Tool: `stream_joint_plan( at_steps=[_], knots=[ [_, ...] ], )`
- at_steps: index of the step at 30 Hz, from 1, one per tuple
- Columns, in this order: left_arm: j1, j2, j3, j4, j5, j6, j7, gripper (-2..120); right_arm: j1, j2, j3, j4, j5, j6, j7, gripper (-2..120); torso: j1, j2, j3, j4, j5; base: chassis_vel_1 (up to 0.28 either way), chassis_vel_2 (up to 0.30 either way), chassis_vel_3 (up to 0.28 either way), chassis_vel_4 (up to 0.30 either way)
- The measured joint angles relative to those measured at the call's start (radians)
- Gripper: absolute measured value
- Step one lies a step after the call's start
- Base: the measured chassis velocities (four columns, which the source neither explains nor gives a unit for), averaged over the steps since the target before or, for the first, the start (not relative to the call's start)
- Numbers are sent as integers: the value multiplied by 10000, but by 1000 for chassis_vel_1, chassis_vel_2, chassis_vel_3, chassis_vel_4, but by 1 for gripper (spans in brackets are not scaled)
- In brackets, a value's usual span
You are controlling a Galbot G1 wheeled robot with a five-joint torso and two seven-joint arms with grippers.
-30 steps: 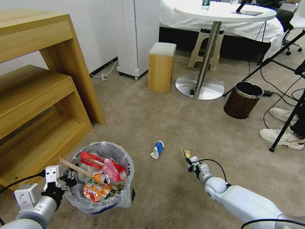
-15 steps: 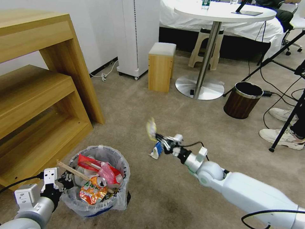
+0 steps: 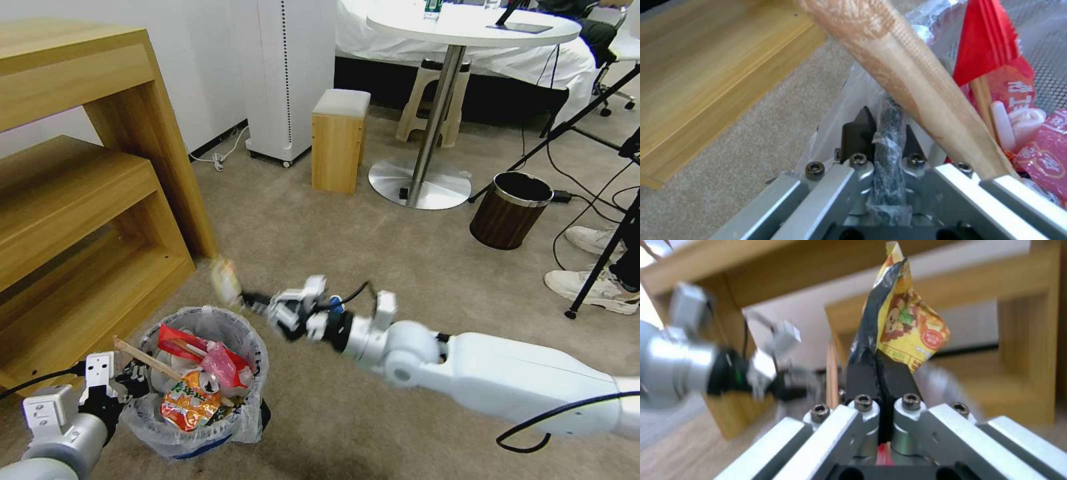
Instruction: Pick up the trash bin and place the garbage on the floor into it.
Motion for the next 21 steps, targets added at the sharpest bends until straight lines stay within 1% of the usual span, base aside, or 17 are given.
stream_joint_plan(
  at_steps=[1,4,9,12,13,17,18,20,21],
  knots=[
    [0,0,0,0,0,0,0,0,0,0,0,0,0,0,0,0,0,0,0,0,0,0,0,0,0],
    [41,1,-82,-93,-68,8,-31,0,-199,325,-268,-432,-213,-45,460,0,0,0,0,1,1,0,0,0,0],
    [45,-6,-82,-136,-90,8,-31,0,-491,479,-275,-728,-458,-133,893,0,0,0,-1,-2,1,0,0,0,0],
    [26,-8,-69,-144,-98,8,-31,0,-830,627,-200,-970,-679,-177,1194,14,0,0,0,-1,1,0,0,0,0],
    [26,-8,-69,-144,-98,8,-31,0,-830,627,-200,-970,-679,-177,1194,14,0,0,0,-1,1,0,0,0,0],
    [8,-55,-24,-135,-86,10,-44,0,-1055,802,-72,-1118,-819,-238,1359,32,-1,0,-1,0,0,0,0,0,0],
    [8,-55,-24,-135,-86,10,-44,0,-1055,802,-72,-1118,-819,-238,1359,32,-1,0,-1,0,0,0,0,0,0],
    [4,-72,0,-106,-75,11,-44,0,-1117,872,36,-1112,-860,-266,1511,43,0,0,-1,0,1,0,0,0,0],
    [4,-72,0,-106,-75,11,-44,0,-1117,872,36,-1112,-860,-266,1511,43,0,0,-1,0,1,0,0,0,0]
  ],
)
